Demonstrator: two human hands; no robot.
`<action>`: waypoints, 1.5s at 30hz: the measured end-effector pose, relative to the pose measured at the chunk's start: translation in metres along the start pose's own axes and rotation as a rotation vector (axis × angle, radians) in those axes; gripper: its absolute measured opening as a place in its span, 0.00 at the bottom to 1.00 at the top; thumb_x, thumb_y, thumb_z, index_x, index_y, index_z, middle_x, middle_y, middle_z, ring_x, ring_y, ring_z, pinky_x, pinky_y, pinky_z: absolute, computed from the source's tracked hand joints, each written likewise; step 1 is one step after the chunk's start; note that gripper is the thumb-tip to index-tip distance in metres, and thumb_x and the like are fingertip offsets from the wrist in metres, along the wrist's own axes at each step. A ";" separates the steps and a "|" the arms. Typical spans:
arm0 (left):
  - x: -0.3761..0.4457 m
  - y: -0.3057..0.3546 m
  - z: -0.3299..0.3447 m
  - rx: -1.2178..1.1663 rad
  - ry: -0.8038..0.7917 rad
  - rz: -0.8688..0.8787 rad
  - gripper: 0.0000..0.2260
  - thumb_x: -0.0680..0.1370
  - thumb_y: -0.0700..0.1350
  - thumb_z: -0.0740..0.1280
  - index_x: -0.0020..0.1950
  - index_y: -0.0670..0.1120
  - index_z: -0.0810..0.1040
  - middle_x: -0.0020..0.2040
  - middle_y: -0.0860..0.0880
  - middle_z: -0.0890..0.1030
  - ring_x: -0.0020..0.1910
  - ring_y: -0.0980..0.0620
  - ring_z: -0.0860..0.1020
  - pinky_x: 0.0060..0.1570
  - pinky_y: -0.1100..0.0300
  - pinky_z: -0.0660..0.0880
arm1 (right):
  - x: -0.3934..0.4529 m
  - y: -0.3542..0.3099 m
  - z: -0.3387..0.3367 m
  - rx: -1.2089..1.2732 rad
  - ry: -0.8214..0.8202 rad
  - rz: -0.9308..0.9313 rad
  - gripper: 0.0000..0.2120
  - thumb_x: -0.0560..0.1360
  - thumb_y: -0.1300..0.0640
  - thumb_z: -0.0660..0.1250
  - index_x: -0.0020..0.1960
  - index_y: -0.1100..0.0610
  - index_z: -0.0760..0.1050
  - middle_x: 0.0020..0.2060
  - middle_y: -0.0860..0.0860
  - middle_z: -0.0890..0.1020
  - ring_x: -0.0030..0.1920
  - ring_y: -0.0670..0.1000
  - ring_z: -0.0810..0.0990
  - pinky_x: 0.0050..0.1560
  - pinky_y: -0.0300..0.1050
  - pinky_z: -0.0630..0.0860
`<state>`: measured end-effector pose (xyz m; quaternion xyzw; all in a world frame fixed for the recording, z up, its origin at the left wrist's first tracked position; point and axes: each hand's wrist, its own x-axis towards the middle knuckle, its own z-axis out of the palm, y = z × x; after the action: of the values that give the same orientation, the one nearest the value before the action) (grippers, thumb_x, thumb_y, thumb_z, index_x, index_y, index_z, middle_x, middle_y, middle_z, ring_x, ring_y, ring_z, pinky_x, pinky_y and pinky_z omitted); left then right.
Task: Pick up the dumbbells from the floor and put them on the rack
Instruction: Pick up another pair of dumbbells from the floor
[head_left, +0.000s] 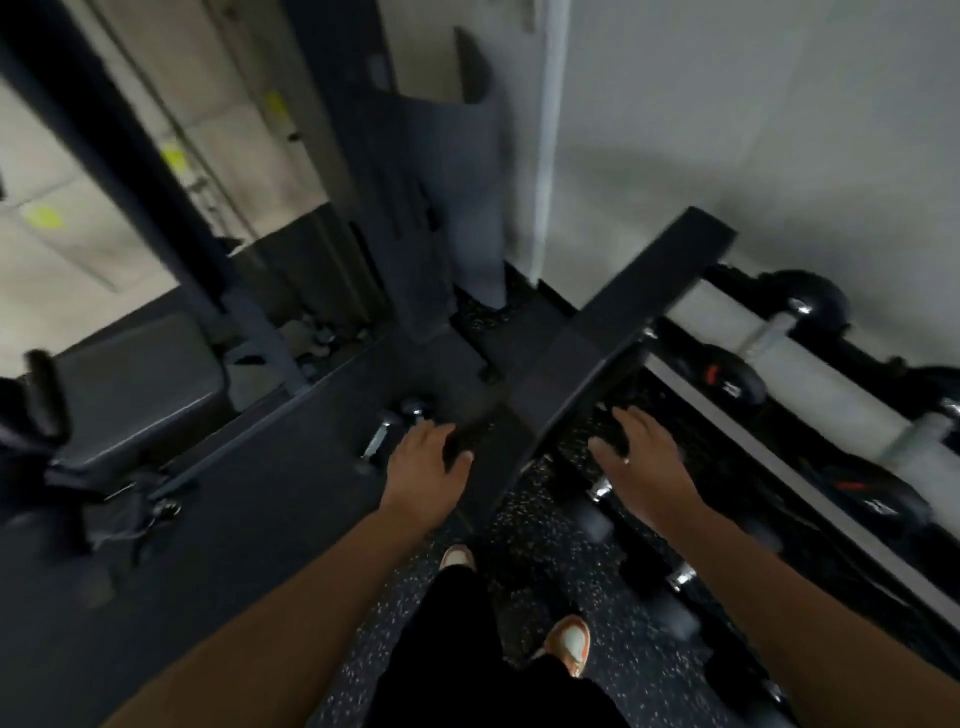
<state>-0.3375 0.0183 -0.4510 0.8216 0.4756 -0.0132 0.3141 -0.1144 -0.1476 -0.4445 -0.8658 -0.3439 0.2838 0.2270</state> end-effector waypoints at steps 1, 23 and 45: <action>-0.005 -0.020 -0.006 0.004 0.013 -0.041 0.23 0.79 0.53 0.64 0.71 0.45 0.71 0.72 0.42 0.70 0.72 0.44 0.65 0.70 0.49 0.63 | 0.002 -0.011 0.011 -0.008 -0.028 -0.018 0.31 0.80 0.43 0.62 0.78 0.57 0.62 0.78 0.57 0.62 0.78 0.58 0.56 0.75 0.56 0.58; 0.227 -0.398 -0.019 0.087 -0.227 -0.289 0.20 0.79 0.48 0.62 0.69 0.43 0.72 0.69 0.42 0.73 0.67 0.42 0.70 0.65 0.49 0.67 | 0.198 -0.174 0.402 -0.125 -0.359 0.209 0.27 0.82 0.50 0.62 0.77 0.61 0.62 0.75 0.61 0.66 0.75 0.60 0.61 0.73 0.53 0.60; 0.521 -0.626 0.350 -0.011 -0.240 -0.273 0.23 0.80 0.56 0.61 0.71 0.45 0.67 0.64 0.37 0.74 0.60 0.37 0.75 0.57 0.44 0.72 | 0.536 0.045 0.757 -0.225 -0.396 0.177 0.24 0.78 0.49 0.68 0.66 0.64 0.69 0.61 0.67 0.77 0.61 0.66 0.76 0.59 0.54 0.72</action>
<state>-0.4492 0.4554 -1.2144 0.7403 0.5418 -0.1510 0.3682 -0.2605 0.3605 -1.2081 -0.8400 -0.3338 0.4267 0.0317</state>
